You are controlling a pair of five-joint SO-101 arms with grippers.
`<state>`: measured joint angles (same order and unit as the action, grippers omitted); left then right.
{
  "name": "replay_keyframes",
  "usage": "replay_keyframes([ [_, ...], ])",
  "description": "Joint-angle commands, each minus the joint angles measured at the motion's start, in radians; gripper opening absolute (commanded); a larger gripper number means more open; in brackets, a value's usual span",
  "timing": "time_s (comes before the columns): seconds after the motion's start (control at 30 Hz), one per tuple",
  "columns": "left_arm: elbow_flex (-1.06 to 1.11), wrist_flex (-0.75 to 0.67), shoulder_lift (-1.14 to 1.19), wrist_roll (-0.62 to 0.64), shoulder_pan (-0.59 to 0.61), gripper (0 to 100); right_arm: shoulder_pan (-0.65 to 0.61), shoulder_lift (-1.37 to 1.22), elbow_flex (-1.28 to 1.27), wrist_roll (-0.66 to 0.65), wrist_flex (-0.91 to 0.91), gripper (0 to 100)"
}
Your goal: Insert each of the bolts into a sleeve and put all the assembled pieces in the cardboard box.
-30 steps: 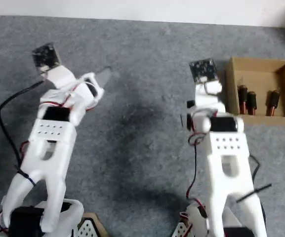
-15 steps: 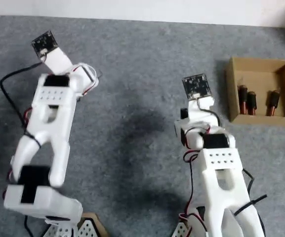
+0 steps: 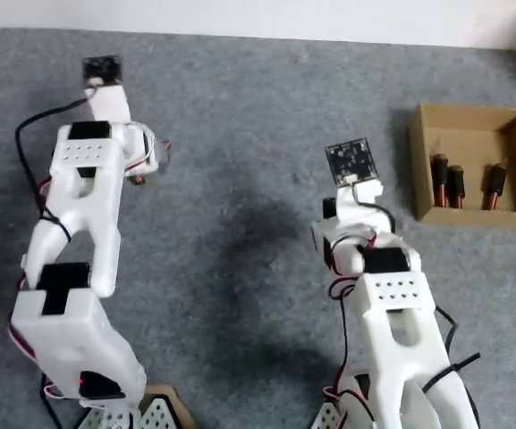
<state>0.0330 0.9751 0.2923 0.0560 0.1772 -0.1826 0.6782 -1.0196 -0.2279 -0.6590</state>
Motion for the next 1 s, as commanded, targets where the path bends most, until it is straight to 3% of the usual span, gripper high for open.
replay_keyframes([
  [0.0,-0.053,0.002,0.036,-0.153,-0.008,26,-0.007,0.035,-0.001,-0.031,0.047,0.4],
  [0.13,-0.084,0.002,0.108,-0.287,-0.008,26,-0.007,0.035,-0.005,-0.032,0.047,0.4],
  [0.47,-0.306,0.009,0.314,-0.313,0.001,26,-0.053,0.033,-0.05,-0.032,0.094,0.4],
  [0.67,-0.366,0.08,0.343,-0.466,-0.001,26,-0.073,0.035,-0.079,-0.034,0.11,0.4],
  [0.73,-0.406,0.132,0.349,-0.459,-0.001,25,-0.073,0.035,-0.081,-0.034,0.111,0.4],
  [0.83,-0.456,0.215,0.351,-0.442,-0.001,18,-0.073,0.035,-0.081,-0.034,0.111,0.4],
  [0.97,-0.479,0.275,0.351,-0.443,-0.001,0,-0.073,0.035,-0.081,-0.034,0.113,0.4],
])
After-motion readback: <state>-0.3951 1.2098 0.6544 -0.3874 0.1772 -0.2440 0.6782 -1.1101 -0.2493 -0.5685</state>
